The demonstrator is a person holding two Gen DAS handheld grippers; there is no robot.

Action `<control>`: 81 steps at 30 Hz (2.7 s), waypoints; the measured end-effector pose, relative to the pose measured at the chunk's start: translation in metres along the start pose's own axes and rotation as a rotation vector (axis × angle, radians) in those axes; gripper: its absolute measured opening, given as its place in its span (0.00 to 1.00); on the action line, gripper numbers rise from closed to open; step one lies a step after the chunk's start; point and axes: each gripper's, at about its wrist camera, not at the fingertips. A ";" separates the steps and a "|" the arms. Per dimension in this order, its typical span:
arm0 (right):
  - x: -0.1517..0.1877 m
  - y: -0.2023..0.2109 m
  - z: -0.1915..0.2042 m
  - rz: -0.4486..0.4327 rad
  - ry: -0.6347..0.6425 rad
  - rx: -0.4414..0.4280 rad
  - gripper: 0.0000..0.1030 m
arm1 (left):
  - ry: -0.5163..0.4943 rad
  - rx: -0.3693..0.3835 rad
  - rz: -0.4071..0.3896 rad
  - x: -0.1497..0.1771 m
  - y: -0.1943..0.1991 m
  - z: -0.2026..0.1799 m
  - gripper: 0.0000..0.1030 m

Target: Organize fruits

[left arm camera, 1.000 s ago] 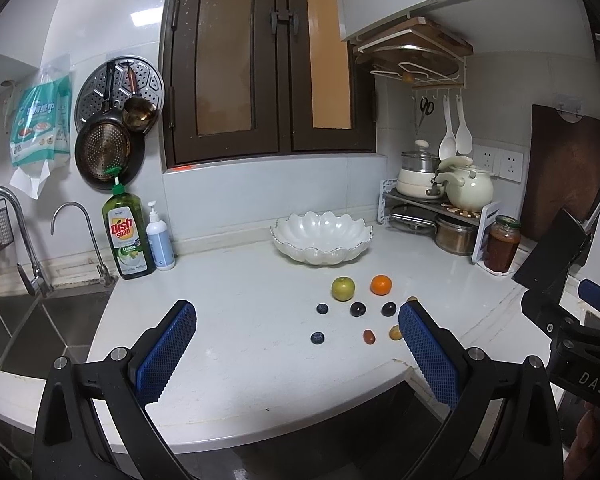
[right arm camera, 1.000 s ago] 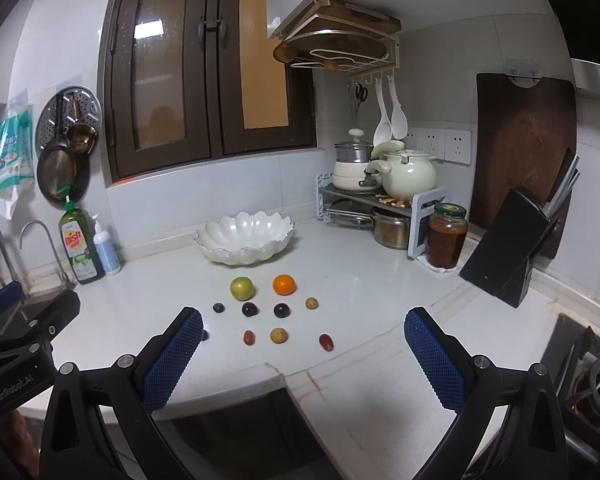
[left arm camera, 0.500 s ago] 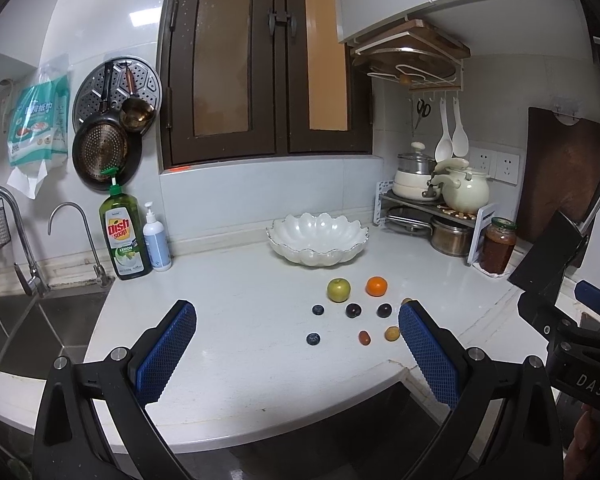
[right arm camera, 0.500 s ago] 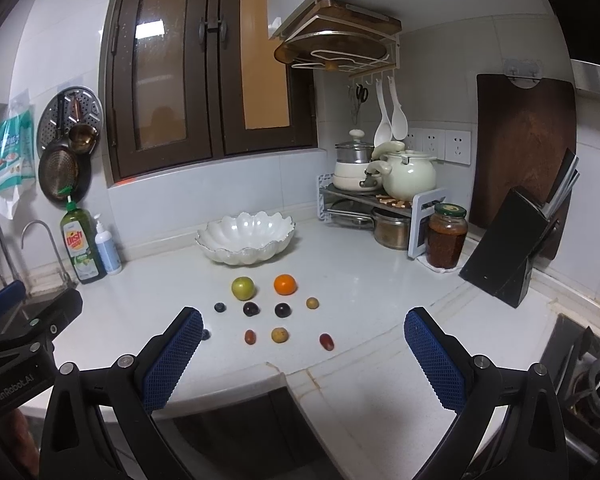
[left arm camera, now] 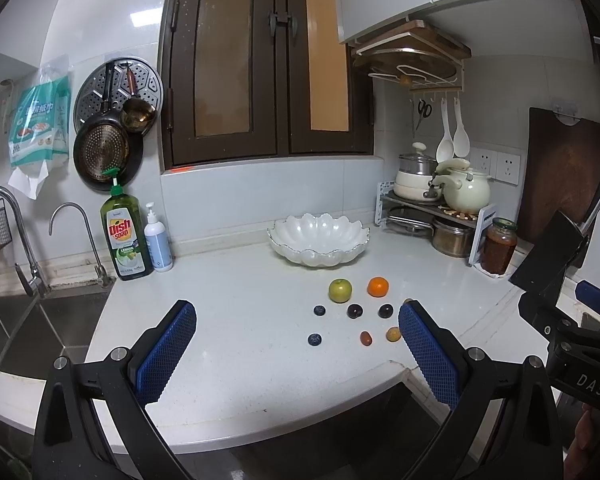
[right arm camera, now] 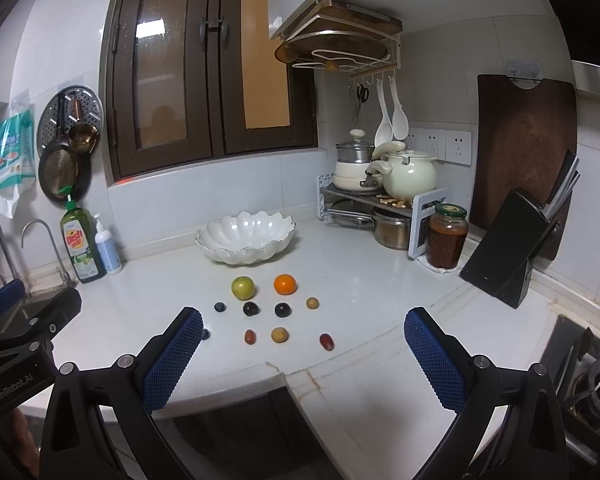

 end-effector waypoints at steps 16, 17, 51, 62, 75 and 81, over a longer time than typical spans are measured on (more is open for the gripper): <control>-0.001 -0.001 0.001 0.000 0.005 -0.001 0.99 | 0.001 -0.003 -0.002 0.001 0.000 0.001 1.00; -0.001 -0.001 0.000 0.001 0.006 -0.001 0.99 | 0.001 -0.003 -0.001 0.000 -0.001 0.001 1.00; 0.015 -0.075 0.016 0.146 0.007 -0.004 0.92 | -0.006 0.014 0.123 0.016 -0.070 0.014 0.94; 0.024 -0.131 0.029 0.231 0.022 -0.003 0.79 | -0.015 0.040 0.225 0.027 -0.127 0.017 0.86; 0.041 -0.193 0.049 0.337 0.048 -0.012 0.68 | -0.012 0.077 0.345 0.046 -0.199 0.022 0.73; 0.046 -0.219 0.052 0.370 0.046 -0.007 0.63 | -0.002 0.091 0.396 0.056 -0.229 0.025 0.70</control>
Point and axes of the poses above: each gripper's, at about its wrist camera, not at the fingertips, and y roughly against the way its jaws point, z to its left, x to its underside, and after that the axes turned 7 degrees about x, right-handed
